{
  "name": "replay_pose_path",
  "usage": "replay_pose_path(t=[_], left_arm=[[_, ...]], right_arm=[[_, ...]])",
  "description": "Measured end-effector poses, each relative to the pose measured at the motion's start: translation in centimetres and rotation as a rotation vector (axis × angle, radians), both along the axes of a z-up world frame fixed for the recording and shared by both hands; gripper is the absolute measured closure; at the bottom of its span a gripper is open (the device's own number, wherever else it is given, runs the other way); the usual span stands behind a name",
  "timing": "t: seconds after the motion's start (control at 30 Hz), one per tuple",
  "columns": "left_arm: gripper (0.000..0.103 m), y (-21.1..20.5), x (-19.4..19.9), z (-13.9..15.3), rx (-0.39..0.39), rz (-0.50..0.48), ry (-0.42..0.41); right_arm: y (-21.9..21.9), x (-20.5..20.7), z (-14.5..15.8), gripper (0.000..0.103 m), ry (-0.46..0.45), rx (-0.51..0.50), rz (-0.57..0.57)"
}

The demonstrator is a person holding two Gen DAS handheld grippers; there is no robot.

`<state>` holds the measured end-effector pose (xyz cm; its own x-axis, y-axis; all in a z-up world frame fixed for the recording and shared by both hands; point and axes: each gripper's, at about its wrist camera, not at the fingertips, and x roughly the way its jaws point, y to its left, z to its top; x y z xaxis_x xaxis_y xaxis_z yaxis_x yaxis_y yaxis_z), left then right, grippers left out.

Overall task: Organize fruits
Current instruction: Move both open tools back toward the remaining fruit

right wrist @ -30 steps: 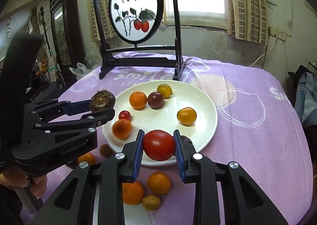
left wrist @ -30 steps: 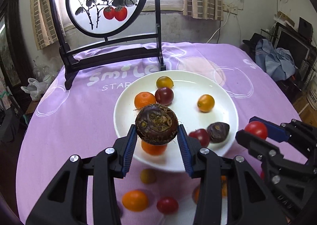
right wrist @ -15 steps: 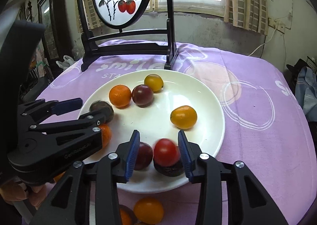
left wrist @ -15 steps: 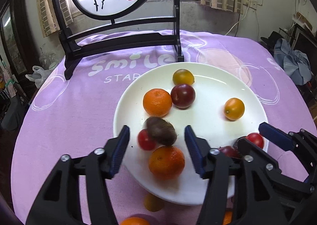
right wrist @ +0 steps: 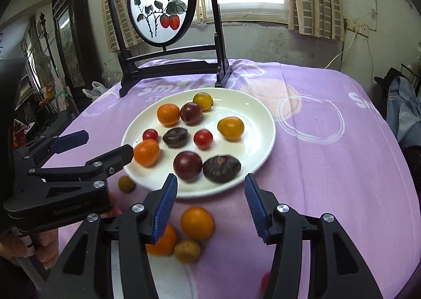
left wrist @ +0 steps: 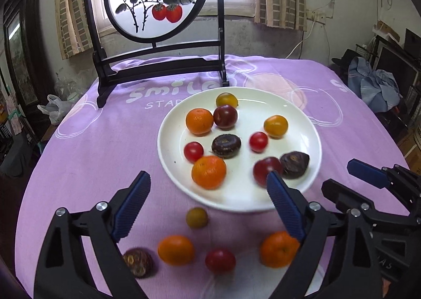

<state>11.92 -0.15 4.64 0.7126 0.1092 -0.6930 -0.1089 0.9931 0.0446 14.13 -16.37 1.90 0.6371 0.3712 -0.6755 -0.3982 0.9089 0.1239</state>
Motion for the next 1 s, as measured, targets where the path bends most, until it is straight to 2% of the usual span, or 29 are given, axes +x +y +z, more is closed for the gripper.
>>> replay_pose_path(t=[0.23,0.37,0.47,0.77,1.0], left_arm=[[0.013,-0.7,-4.2,-0.7,-0.026,-0.018,0.014],[0.013,-0.9,-5.9,-1.5,-0.011,-0.017,0.023],[0.013,-0.8,-6.8,-2.3,-0.014,-0.013,0.036],[0.013,-0.1,-7.5,-5.0,-0.040,0.001,0.096],[0.013,-0.1,-7.3,-5.8,-0.038,-0.008,0.116]], right_arm=[[-1.6,-4.1,-0.7,0.044,0.012,0.018,0.005],[-2.0,-6.0,-1.4,0.042,0.018,0.026,0.002],[-2.2,-6.9,-2.1,0.036,0.034,0.032,0.001],[-2.3,-7.8,-4.0,0.036,0.082,0.027,0.006],[-2.3,-7.9,-4.2,0.036,0.086,0.007,0.012]])
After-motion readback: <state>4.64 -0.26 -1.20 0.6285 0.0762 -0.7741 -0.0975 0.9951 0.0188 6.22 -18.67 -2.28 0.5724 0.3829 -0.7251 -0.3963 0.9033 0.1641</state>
